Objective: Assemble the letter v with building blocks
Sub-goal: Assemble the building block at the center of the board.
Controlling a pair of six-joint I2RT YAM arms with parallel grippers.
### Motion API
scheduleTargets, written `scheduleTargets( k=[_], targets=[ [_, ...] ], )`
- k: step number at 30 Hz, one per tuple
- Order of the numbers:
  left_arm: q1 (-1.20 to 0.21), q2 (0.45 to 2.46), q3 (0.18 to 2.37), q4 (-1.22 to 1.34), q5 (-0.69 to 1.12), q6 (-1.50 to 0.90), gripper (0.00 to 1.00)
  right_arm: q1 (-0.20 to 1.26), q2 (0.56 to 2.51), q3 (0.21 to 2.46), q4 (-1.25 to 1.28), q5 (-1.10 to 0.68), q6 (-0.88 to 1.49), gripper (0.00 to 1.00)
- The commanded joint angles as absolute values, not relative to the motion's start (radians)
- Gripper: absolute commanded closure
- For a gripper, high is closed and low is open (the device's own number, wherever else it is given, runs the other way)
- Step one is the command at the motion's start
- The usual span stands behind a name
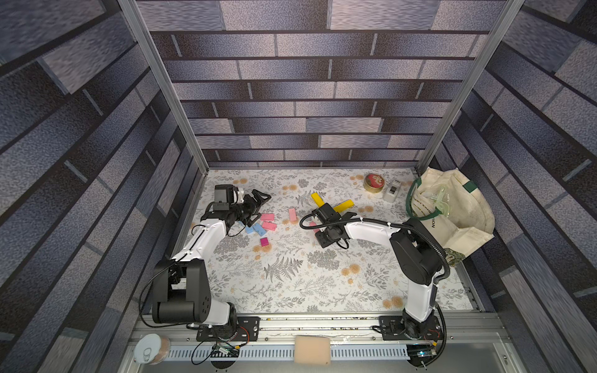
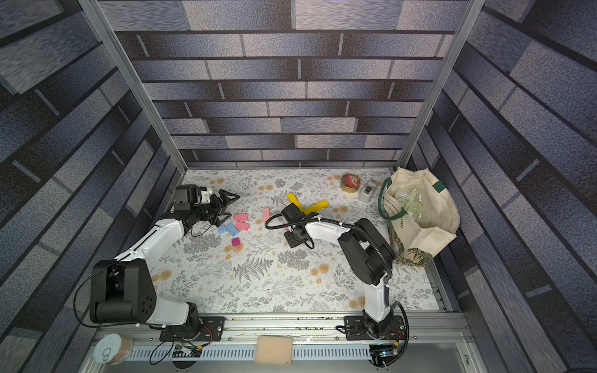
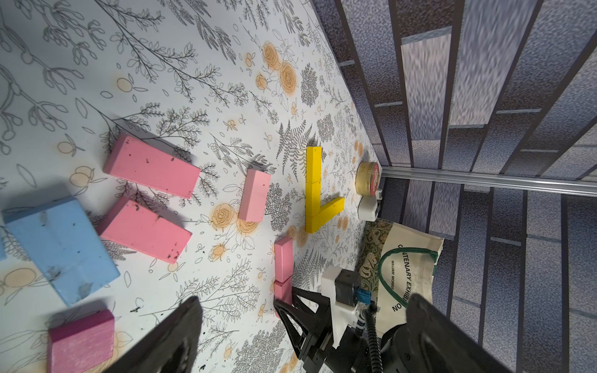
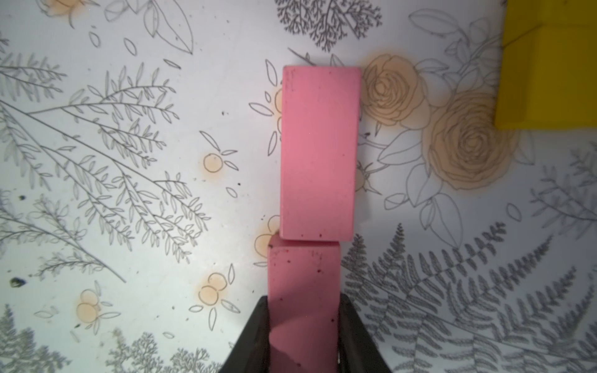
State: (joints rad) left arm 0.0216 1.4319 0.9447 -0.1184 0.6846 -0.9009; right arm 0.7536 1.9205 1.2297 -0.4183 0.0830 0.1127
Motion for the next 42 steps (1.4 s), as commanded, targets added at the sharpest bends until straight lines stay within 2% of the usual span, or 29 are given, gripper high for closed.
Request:
scheduleTargets(
  k=[1,32,42],
  targets=[
    [0.029,1.44,0.932,-0.1,0.707,-0.917,0.0,0.761,1.957,1.235,-0.479,0.117,0.133,0.71],
    [0.034,1.447,0.931,-0.098,0.708,-0.921,0.0,0.76,1.971,1.227,-0.484,0.134,0.129,0.68],
    [0.034,1.449,0.932,-0.098,0.707,-0.921,0.0,0.76,1.975,1.234,-0.487,0.149,0.124,0.63]
  ],
)
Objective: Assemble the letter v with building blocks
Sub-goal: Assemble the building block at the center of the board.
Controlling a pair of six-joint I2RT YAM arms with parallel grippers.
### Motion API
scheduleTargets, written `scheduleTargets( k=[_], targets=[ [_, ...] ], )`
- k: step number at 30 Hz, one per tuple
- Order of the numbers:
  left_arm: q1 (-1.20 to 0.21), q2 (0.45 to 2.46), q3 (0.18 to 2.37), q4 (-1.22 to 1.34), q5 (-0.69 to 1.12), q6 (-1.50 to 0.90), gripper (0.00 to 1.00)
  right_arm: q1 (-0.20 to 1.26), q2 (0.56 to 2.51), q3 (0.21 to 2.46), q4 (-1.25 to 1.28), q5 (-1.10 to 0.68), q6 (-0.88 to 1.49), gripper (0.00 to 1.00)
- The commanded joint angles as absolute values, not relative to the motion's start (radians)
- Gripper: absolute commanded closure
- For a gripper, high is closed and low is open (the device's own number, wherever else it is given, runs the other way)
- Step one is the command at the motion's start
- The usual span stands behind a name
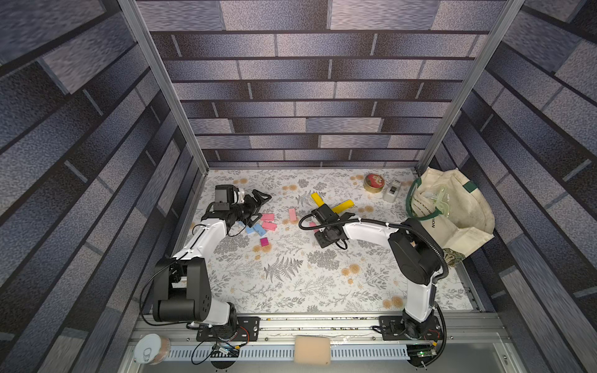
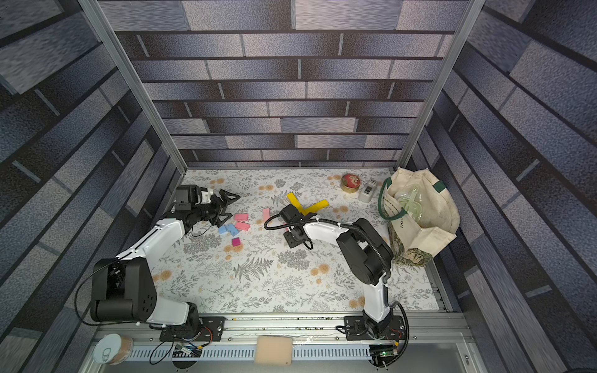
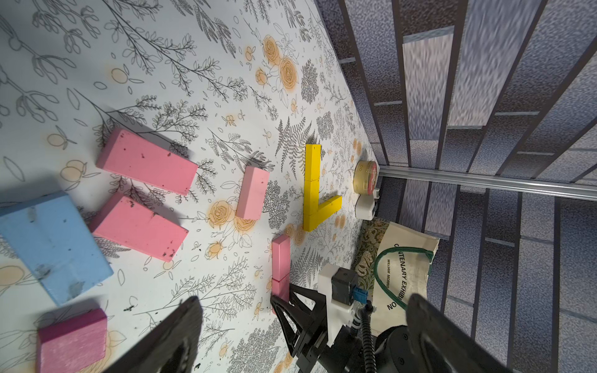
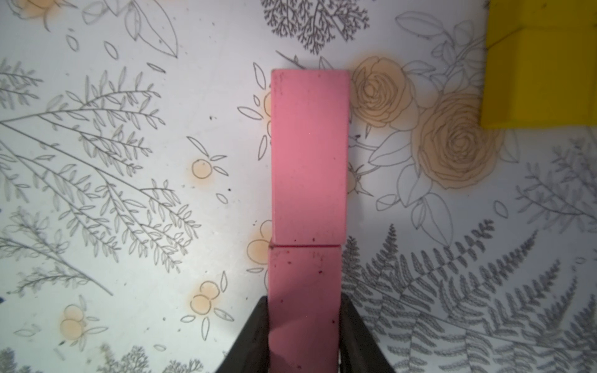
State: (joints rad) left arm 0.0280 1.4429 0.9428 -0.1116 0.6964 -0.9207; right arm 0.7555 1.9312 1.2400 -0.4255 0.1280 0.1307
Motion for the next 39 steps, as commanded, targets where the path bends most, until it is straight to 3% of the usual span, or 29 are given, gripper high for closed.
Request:
scheduleTargets(
  k=[1,14,22,28,31,34,39],
  targets=[
    [0.034,1.45,0.932,-0.098,0.708,-0.92,0.0,0.762,1.976,1.236,-0.486,0.15,0.124,0.63],
    [0.034,1.454,0.933,-0.098,0.707,-0.92,0.0,0.761,1.976,1.23,-0.489,0.151,0.115,0.59],
    [0.034,1.455,0.933,-0.101,0.707,-0.919,0.0,0.761,1.945,1.236,-0.503,0.145,0.102,0.49],
    [0.03,1.438,0.97,-0.212,0.669,-0.867,0.0,0.761,1.848,1.284,-0.547,0.142,0.094,0.35],
    [0.013,1.429,1.059,-0.448,0.55,-0.766,0.0,0.76,1.781,1.316,-0.563,0.143,0.1,0.21],
    [-0.024,1.477,1.176,-0.733,0.367,-0.635,0.0,0.761,1.704,1.335,-0.557,0.141,0.121,0.0],
    [-0.1,1.566,1.222,-0.902,0.198,-0.528,0.0,0.747,1.615,1.375,-0.562,0.164,0.16,0.0]
  ],
)
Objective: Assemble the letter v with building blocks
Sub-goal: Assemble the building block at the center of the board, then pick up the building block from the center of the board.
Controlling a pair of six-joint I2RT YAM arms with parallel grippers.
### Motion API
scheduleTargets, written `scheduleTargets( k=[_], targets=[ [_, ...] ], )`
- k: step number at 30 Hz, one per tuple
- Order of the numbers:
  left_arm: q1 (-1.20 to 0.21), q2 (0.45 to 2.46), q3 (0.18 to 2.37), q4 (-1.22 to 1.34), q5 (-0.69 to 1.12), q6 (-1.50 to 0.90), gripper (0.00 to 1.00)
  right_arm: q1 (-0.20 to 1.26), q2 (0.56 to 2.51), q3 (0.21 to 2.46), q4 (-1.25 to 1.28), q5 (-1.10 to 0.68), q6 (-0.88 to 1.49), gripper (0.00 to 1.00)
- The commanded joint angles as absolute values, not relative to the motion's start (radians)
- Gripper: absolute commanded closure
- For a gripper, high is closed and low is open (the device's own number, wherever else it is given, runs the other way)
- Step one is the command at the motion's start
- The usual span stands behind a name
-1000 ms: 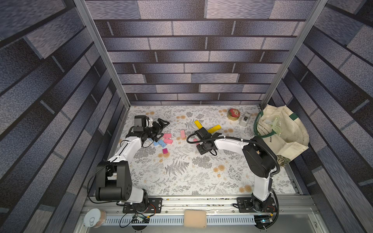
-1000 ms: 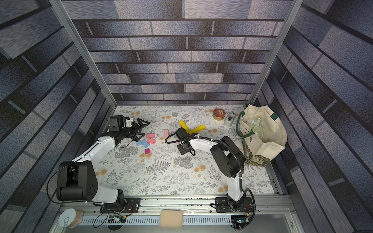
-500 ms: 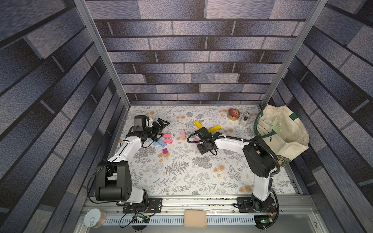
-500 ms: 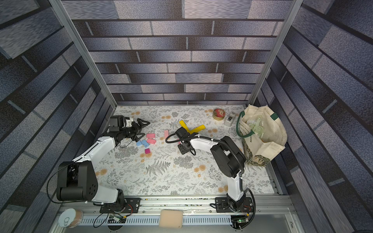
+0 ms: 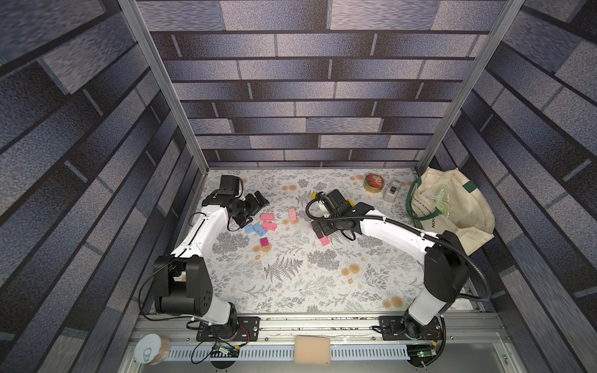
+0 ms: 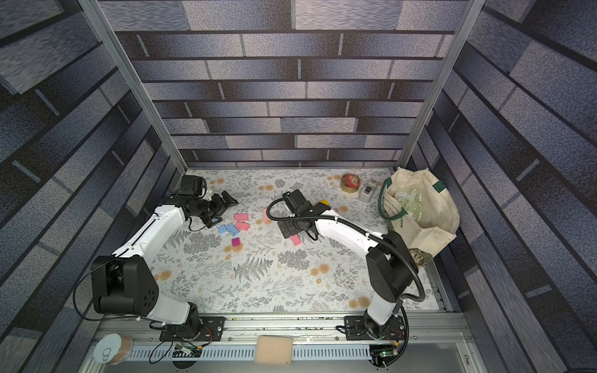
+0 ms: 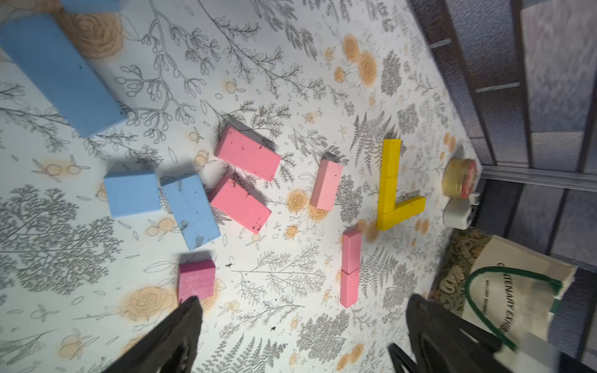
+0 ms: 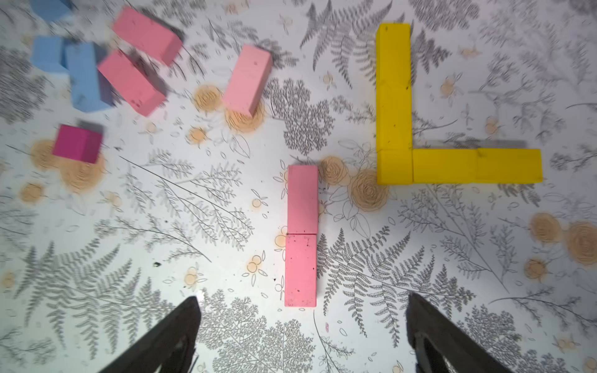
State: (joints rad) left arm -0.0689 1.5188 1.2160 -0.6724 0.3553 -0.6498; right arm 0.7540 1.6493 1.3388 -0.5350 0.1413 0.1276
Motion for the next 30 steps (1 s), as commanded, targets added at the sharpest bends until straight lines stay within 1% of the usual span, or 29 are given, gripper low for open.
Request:
scheduleTargets(
  k=[1,5,11,22,28,29,30],
  targets=[
    [-0.114,1.585,1.226,-0.919,0.175,-0.519,0.0,0.739,1.611,1.392,-0.582,0.169,0.167,0.0],
    [-0.159,1.661,1.233,-0.951,0.113,-0.497,0.01,0.672,1.604,1.434,-0.656,0.152,0.199,0.0],
    [-0.209,1.743,1.262,-0.984,0.022,-0.465,0.04,0.587,1.562,1.4,-0.678,0.097,0.216,0.0],
    [-0.273,1.87,1.308,-0.95,-0.027,-0.48,0.14,0.556,1.501,1.303,-0.645,0.062,0.232,0.0],
    [-0.278,1.905,1.299,-0.894,0.006,-0.505,0.25,0.551,1.463,1.275,-0.641,0.062,0.234,0.0],
    [-0.28,1.908,1.297,-0.889,0.007,-0.509,0.29,0.551,1.458,1.272,-0.641,0.064,0.234,0.0],
    [-0.282,1.908,1.29,-0.878,0.008,-0.513,0.35,0.55,1.452,1.269,-0.642,0.066,0.234,0.0]
  ],
)
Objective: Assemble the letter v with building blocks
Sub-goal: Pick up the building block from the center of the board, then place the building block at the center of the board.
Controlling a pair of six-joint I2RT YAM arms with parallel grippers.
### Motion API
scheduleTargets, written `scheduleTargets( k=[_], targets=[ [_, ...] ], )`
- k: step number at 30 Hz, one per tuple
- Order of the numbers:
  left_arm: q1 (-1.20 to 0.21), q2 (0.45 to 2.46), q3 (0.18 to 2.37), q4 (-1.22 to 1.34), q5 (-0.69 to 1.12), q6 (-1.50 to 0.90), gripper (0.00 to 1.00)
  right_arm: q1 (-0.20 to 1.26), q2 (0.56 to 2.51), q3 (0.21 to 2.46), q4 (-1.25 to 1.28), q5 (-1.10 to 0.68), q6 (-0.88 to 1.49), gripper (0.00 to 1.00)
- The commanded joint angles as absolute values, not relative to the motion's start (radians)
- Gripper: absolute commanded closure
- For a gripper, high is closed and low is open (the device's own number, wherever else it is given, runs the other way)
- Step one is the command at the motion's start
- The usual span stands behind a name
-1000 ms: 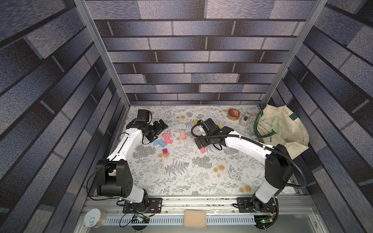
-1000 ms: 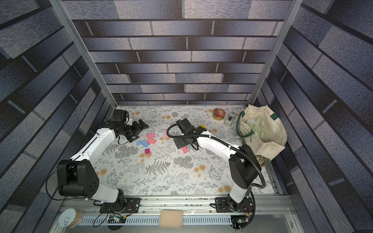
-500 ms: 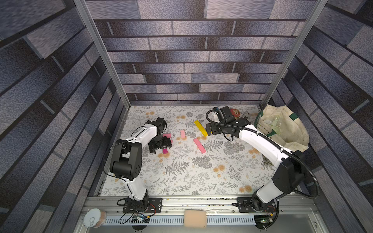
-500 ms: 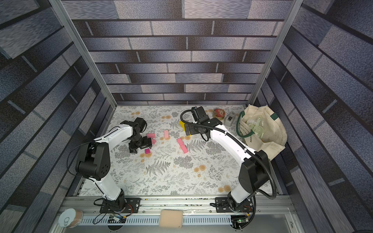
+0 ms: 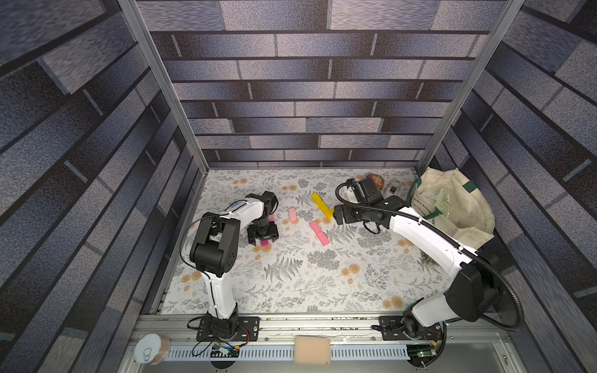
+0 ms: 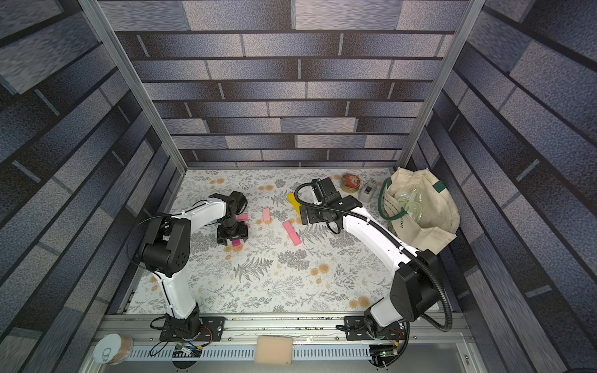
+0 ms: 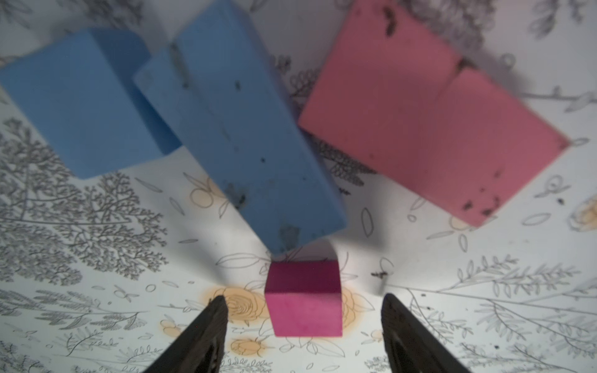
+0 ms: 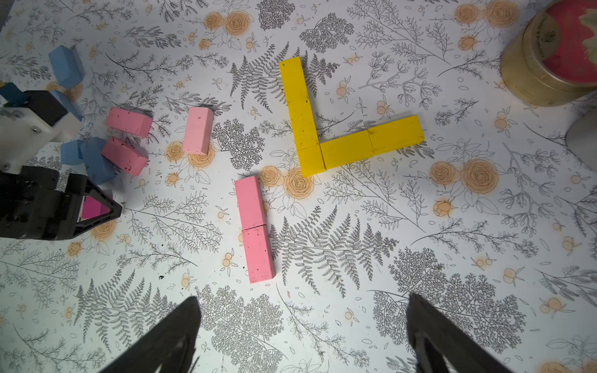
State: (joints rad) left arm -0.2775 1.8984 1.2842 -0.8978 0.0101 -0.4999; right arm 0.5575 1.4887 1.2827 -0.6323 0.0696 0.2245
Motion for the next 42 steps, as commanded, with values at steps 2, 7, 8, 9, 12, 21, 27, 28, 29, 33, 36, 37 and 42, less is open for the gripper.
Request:
scheduleTargets(
  k=[2,7,8,9,12,21,27,28,29,33,36,37,42],
  targets=[
    [-0.288,1.903,1.276,-0.86,0.014,-0.517,0.45,0.548,1.438,1.264,-0.645,0.071,0.235,0.0],
    [-0.305,1.885,1.233,-0.828,0.044,-0.529,0.68,0.535,1.409,1.256,-0.652,0.093,0.242,0.0],
    [-0.316,1.879,1.227,-0.823,0.049,-0.531,0.71,0.533,1.405,1.255,-0.654,0.099,0.245,0.0],
    [-0.327,1.867,1.217,-0.816,0.064,-0.534,0.72,0.527,1.401,1.254,-0.659,0.104,0.247,0.0],
    [-0.387,1.818,1.202,-0.789,0.11,-0.545,0.74,0.503,1.392,1.257,-0.693,0.134,0.263,0.0],
    [-0.667,1.847,1.307,-0.721,0.119,-0.577,0.7,0.371,1.356,1.203,-0.782,0.142,0.356,0.0],
    [-0.763,1.934,1.371,-0.702,0.101,-0.607,0.63,0.348,1.319,1.164,-0.791,0.131,0.369,0.0],
    [-0.77,1.938,1.377,-0.704,0.094,-0.61,0.59,0.348,1.319,1.163,-0.793,0.133,0.367,0.0],
    [-0.777,1.94,1.381,-0.71,0.084,-0.612,0.56,0.347,1.322,1.162,-0.796,0.135,0.362,0.0],
    [-0.772,1.906,1.369,-0.714,0.046,-0.617,0.36,0.348,1.345,1.183,-0.81,0.123,0.343,0.0],
    [-0.745,1.849,1.365,-0.736,0.026,-0.617,0.25,0.349,1.364,1.202,-0.817,0.091,0.326,0.0],
    [-0.727,1.813,1.361,-0.741,0.023,-0.613,0.23,0.351,1.368,1.207,-0.816,0.078,0.322,0.0],
    [-0.576,1.605,1.33,-0.759,0.066,-0.569,0.05,0.402,1.388,1.211,-0.811,0.066,0.296,0.0]
  ],
)
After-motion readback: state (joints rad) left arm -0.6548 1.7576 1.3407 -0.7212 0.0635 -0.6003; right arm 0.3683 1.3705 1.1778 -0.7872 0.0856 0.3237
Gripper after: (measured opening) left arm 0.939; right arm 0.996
